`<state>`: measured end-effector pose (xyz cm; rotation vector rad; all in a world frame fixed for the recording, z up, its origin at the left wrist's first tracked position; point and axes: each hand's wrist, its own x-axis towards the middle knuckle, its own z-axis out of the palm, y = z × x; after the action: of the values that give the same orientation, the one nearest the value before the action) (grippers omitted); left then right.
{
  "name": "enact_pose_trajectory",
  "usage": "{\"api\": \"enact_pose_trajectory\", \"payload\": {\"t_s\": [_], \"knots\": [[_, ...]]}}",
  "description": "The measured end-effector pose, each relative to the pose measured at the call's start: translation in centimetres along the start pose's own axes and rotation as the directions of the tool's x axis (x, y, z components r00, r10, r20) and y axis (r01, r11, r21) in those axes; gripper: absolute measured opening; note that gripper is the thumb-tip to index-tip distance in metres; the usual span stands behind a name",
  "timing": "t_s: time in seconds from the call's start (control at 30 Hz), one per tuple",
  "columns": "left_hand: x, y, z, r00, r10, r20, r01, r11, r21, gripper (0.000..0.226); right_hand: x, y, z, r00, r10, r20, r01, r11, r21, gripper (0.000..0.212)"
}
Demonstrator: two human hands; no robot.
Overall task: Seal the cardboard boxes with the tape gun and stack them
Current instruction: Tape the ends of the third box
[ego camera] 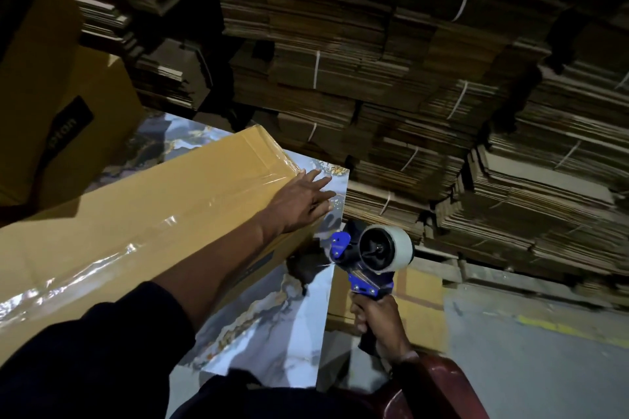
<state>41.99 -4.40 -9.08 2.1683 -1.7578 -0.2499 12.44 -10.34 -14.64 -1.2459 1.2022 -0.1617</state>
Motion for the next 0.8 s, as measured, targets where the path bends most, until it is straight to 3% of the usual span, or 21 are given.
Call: {"api": "enact_pose_trajectory", "payload": {"t_s": [0.17, 0.47, 0.6, 0.8], "knots": [[-0.6, -0.2, 0.6, 0.997, 0.017, 0.071, -0.031, 0.979, 0.201, 0.073, 0.2, -2.3, 1.0, 0.999, -0.001, -0.053, 0.008, 0.991, 0.133, 0.006], [-1.1, 1.5, 1.7, 0.991, -0.13, 0.014, 0.121, 0.951, 0.286, 0.084, 0.8, -10.2, 5.0, 0.991, -0.113, -0.077, 0.131, 0.942, 0.31, 0.01], [-1.3, 0.9, 1.7, 0.98, -0.198, 0.002, 0.193, 0.955, 0.225, 0.099, 1.3, -13.3, 7.0, 0.987, -0.16, -0.031, 0.159, 0.901, 0.404, 0.016], [-1.1, -1.2, 1.1, 0.988, -0.154, 0.004, 0.152, 0.978, 0.145, 0.112, 2.4, -17.9, 10.6, 0.979, -0.205, -0.021, 0.187, 0.84, 0.509, 0.02]]}}
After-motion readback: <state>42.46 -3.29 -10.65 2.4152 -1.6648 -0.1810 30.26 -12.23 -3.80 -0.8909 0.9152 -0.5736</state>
